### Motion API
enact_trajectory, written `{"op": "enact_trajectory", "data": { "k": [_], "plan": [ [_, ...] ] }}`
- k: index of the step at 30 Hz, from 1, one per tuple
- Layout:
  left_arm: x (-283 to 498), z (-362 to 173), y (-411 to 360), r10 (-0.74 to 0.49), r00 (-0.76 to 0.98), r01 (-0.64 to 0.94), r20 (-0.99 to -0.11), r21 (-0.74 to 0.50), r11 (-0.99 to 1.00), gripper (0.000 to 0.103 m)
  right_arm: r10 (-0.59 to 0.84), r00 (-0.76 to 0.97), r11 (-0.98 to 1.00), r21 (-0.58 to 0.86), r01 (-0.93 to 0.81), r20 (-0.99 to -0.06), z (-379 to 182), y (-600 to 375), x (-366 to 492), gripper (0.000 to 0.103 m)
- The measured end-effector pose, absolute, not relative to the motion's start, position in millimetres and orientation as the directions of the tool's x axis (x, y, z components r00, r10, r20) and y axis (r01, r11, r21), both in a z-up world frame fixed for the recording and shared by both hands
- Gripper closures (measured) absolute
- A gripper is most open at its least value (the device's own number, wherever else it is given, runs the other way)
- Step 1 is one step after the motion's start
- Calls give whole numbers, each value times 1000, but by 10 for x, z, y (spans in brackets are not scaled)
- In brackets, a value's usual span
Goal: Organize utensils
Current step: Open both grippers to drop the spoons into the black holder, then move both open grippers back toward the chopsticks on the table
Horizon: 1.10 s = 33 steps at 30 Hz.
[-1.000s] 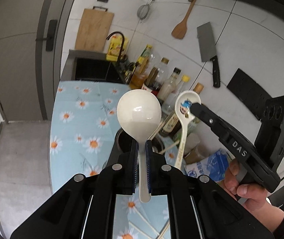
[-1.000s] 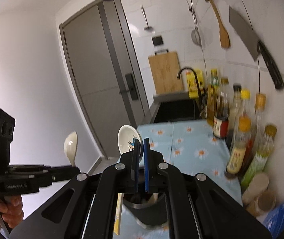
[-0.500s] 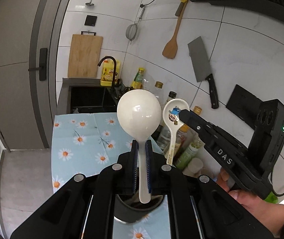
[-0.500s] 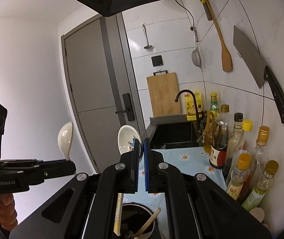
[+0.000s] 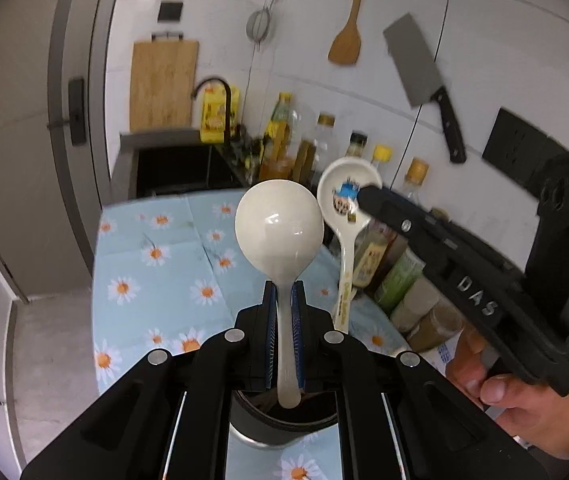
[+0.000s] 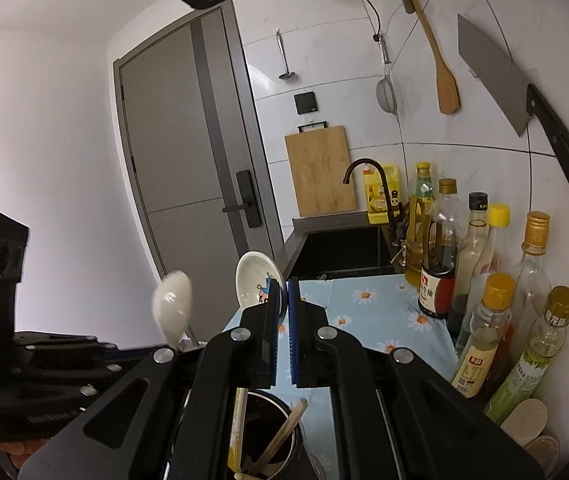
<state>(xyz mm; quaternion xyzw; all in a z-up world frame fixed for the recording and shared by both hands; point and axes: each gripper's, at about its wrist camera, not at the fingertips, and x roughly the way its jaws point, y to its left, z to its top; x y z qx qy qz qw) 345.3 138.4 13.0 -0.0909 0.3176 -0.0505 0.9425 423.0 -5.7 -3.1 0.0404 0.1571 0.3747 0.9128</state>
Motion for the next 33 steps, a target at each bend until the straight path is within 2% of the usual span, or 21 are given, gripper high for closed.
{"op": "enact_trajectory", "data": {
  "k": [8, 10, 12, 13, 25, 26, 28, 33],
  "plan": [
    [3500, -174, 1398, -156, 722, 11, -674, -215, 977, 94, 696, 651, 714, 201, -670, -302, -201, 10, 4208, 98],
    [3487, -197, 1407, -151, 720, 1, -678, -217, 976, 94, 700, 643, 711, 213, -670, -311, -210, 5, 4214, 94],
    [3467, -214, 1424, -158, 712, -6, -684, -231, 973, 85, 708, 624, 703, 245, -668, -331, -223, -6, 4226, 84],
    [3458, -207, 1435, -144, 717, -20, -682, -227, 974, 80, 711, 615, 700, 264, -663, -341, -225, -17, 4228, 83],
    [3282, -17, 1489, -137, 736, -40, -663, -245, 969, 80, 719, 627, 695, 286, -660, -301, -40, -219, 4023, 83],
    [3256, 2, 1482, -148, 736, -32, -661, -252, 967, 80, 720, 627, 693, 289, -660, -297, -22, -245, 3997, 83],
    [3186, 56, 1451, -145, 742, -26, -654, -244, 969, 80, 720, 625, 694, 296, -656, -301, 11, -298, 3956, 73],
    [3012, 181, 1364, -134, 752, -13, -646, -217, 976, 80, 735, 615, 678, 326, -659, -285, 114, -464, 3810, 73]
  ]
}}
